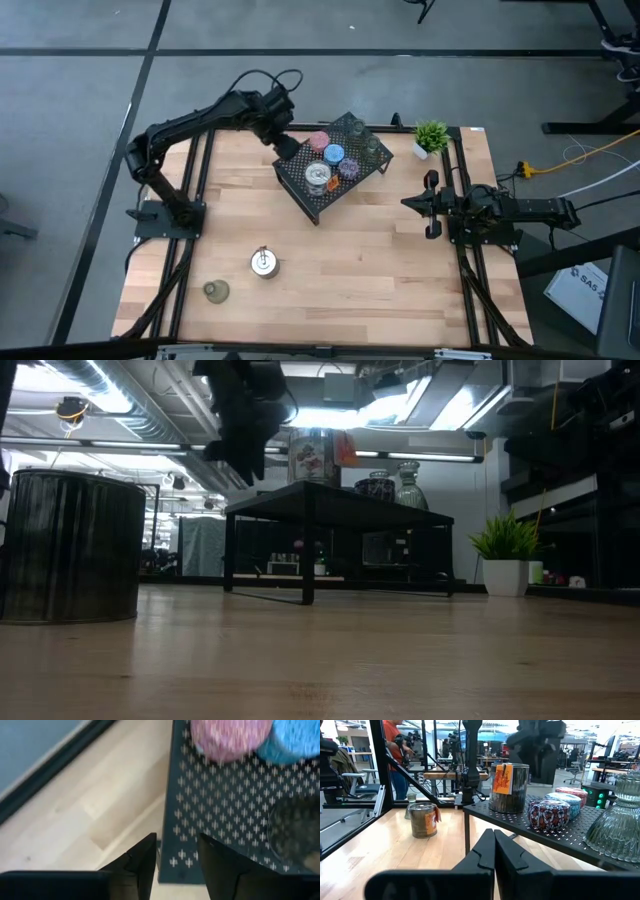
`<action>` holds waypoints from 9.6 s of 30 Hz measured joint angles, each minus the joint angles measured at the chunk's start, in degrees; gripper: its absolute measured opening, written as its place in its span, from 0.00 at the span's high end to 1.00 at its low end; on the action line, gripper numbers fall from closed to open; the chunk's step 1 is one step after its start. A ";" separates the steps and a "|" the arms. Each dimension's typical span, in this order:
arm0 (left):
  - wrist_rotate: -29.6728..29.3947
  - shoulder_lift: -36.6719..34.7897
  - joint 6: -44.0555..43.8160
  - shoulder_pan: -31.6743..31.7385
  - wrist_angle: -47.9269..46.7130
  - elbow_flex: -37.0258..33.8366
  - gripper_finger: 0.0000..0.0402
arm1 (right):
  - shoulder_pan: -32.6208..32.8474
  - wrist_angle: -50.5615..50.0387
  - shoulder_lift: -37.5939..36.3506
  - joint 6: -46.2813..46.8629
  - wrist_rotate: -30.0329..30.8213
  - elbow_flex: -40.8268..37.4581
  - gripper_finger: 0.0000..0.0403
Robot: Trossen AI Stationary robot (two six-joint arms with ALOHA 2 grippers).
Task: Pick & Place candle stick holders
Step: Put the green glass candle holder on the shelf aligned with the green glass candle holders
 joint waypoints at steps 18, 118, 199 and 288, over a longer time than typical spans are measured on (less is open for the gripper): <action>-0.31 -6.58 0.70 -14.96 0.97 -10.07 0.83 | 0.00 -0.01 0.00 0.02 0.00 0.01 1.00; -7.40 -7.89 -8.31 -87.41 -1.60 -18.74 0.05 | 0.00 -0.01 0.00 0.01 0.01 0.02 1.00; -0.96 -8.50 -30.34 -87.78 5.72 -31.40 0.55 | -0.01 0.00 0.00 0.00 -0.01 0.02 1.00; -7.29 1.07 10.09 1.00 -8.45 17.68 0.55 | 0.01 0.00 0.00 0.00 -0.01 0.02 1.00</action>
